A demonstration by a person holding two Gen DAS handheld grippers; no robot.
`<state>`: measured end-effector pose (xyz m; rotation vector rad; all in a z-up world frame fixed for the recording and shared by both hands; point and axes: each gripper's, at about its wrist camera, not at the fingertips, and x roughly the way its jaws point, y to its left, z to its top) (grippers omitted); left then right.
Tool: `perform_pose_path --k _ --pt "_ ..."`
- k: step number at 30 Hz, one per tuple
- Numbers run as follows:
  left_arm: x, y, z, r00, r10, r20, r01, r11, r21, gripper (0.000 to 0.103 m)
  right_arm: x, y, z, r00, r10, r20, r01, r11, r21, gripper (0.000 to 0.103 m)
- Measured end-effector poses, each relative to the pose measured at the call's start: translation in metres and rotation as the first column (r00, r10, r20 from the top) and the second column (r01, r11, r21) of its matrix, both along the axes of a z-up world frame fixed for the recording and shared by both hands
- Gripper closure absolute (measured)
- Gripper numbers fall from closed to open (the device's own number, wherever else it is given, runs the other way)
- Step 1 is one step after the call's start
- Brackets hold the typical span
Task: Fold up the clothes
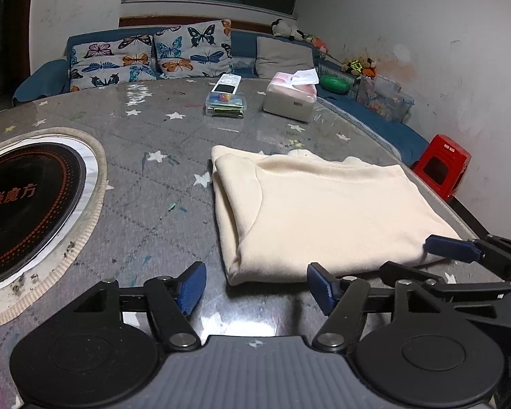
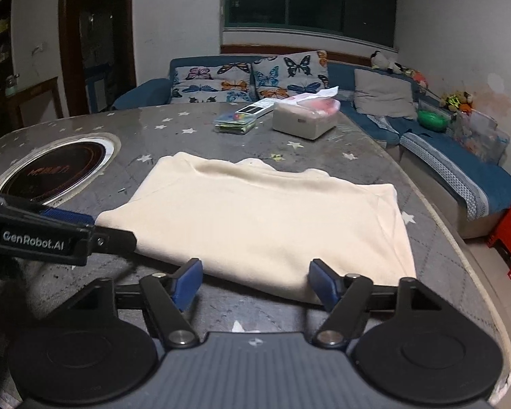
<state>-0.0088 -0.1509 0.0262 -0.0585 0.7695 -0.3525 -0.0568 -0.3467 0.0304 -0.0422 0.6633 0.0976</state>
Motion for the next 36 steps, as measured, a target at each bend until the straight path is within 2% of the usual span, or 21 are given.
perform_pose_path --k 2,7,9,17,36 --pt "-0.002 0.000 0.000 1.000 0.000 0.001 0.000 1.000 0.005 0.032 -0.002 -0.001 0.000 1.000 -0.014 0.003 0.014 1.000 -0.001 0.020" --pt "-0.007 0.004 0.004 1.000 0.011 0.018 -0.011 1.000 0.010 0.026 -0.007 -0.001 0.001 0.999 -0.038 0.009 0.038 0.999 0.009 0.017" --pt "-0.009 0.007 0.006 0.999 0.017 0.028 -0.017 1.000 0.013 0.023 -0.009 0.001 0.002 0.999 -0.051 0.015 0.051 0.999 0.001 0.011" --pt "-0.017 0.011 0.009 0.999 0.022 0.044 -0.023 0.999 0.024 0.015 -0.014 -0.002 0.004 0.994 -0.109 0.025 0.108 0.994 0.020 0.000" --pt "-0.040 0.013 0.016 0.997 0.011 0.081 -0.013 1.000 0.028 0.001 -0.032 0.000 0.007 0.978 -0.205 0.040 0.203 0.978 0.054 0.000"
